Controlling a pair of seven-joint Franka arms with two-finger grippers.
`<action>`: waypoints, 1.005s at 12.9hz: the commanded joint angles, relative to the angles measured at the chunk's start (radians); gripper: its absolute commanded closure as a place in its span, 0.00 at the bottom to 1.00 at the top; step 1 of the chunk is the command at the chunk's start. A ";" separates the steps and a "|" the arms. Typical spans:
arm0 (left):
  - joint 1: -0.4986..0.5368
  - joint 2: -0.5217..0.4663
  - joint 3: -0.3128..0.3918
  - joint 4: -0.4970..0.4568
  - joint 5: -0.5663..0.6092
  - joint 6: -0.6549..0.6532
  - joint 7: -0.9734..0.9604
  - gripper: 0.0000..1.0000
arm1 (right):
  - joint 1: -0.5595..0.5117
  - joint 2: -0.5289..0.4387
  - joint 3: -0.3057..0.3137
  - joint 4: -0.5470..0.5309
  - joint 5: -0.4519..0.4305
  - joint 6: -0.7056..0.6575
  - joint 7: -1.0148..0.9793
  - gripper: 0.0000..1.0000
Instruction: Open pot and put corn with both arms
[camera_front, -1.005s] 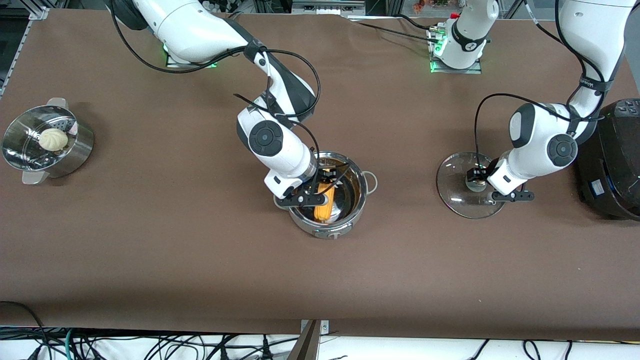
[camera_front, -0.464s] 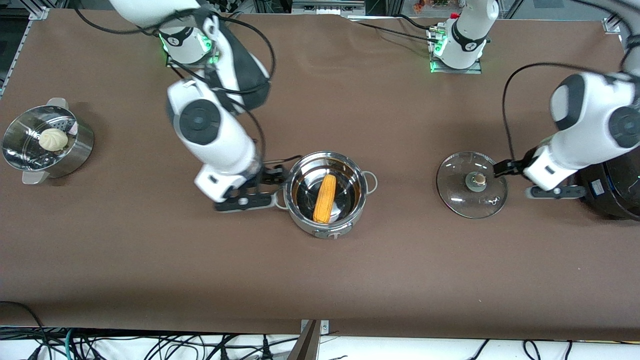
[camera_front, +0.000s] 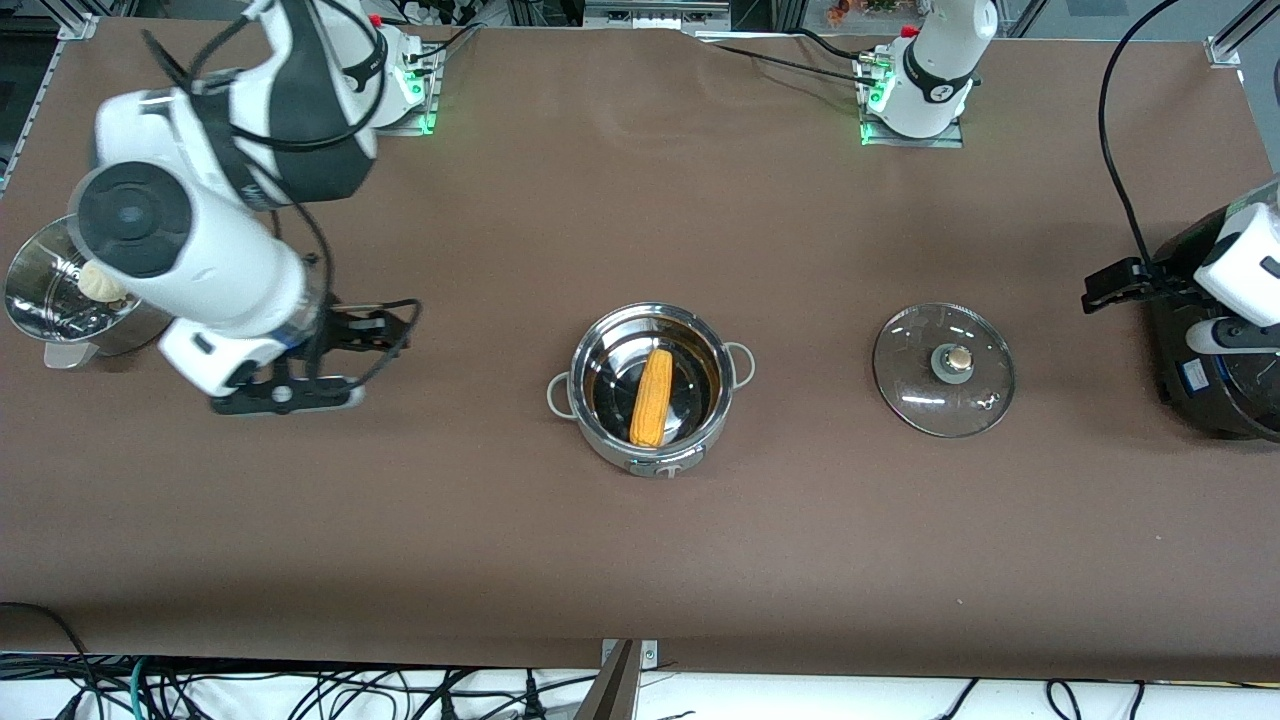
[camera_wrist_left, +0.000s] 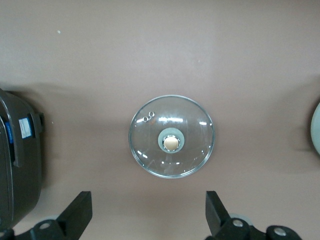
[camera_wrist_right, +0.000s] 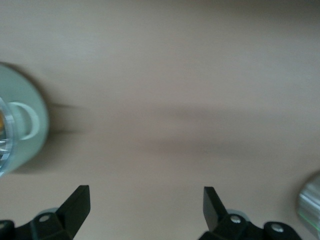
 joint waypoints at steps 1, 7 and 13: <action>0.006 0.031 -0.002 0.056 -0.036 -0.025 0.027 0.00 | 0.008 -0.052 -0.069 -0.030 0.006 -0.052 -0.040 0.00; -0.309 -0.017 0.291 0.019 -0.065 -0.028 0.029 0.00 | -0.478 -0.238 0.303 -0.221 -0.024 -0.032 -0.103 0.00; -0.314 -0.032 0.282 0.033 -0.053 -0.054 0.012 0.00 | -0.544 -0.469 0.313 -0.485 -0.094 0.036 0.022 0.00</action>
